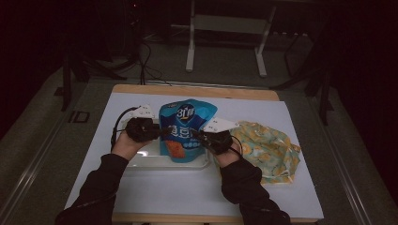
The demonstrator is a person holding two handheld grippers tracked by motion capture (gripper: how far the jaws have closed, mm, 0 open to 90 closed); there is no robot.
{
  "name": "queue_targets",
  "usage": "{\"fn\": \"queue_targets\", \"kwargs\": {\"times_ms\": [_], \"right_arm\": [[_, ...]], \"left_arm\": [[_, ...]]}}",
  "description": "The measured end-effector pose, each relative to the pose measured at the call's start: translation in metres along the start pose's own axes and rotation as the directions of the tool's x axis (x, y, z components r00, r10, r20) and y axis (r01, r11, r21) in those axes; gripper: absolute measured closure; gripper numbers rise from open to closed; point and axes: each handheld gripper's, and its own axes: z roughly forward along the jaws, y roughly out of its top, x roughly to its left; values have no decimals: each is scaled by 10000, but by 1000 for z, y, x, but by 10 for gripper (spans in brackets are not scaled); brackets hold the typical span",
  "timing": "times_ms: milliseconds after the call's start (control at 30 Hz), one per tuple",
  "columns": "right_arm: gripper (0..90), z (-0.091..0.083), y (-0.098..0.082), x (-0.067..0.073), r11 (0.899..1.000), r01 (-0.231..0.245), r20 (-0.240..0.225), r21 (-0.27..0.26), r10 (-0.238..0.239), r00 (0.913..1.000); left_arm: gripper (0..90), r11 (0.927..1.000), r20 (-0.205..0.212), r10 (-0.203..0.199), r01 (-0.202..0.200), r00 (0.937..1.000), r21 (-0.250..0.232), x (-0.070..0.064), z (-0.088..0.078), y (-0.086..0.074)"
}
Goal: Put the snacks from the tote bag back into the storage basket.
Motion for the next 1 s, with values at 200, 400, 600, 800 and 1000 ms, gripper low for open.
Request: {"fn": "queue_targets", "kwargs": {"times_ms": [200,400,600,800,1000], "right_arm": [[889,-1,-2,2,9999,138,-79,-12,-138,9999],[885,-2,-5,5,9999,138,-144,-71,-139,9998],[871,-4,-6,3,10000,47,-244,-53,-48,9997],[817,-7,-7,0,9997,-119,-426,-195,111,9990],[679,-10,-4,-3,9993,-304,-444,-239,293,9986]], "left_arm": [[868,9999,50,140,-139,9999,-45,-3,-2,-4],[858,9995,76,297,-297,9995,47,-6,-4,-6],[836,9993,-20,358,-358,9994,71,-9,-5,-6],[799,9999,-1,151,-151,9999,-69,-10,-7,-8],[644,10000,-25,0,0,10000,70,-12,-6,-9]]}}
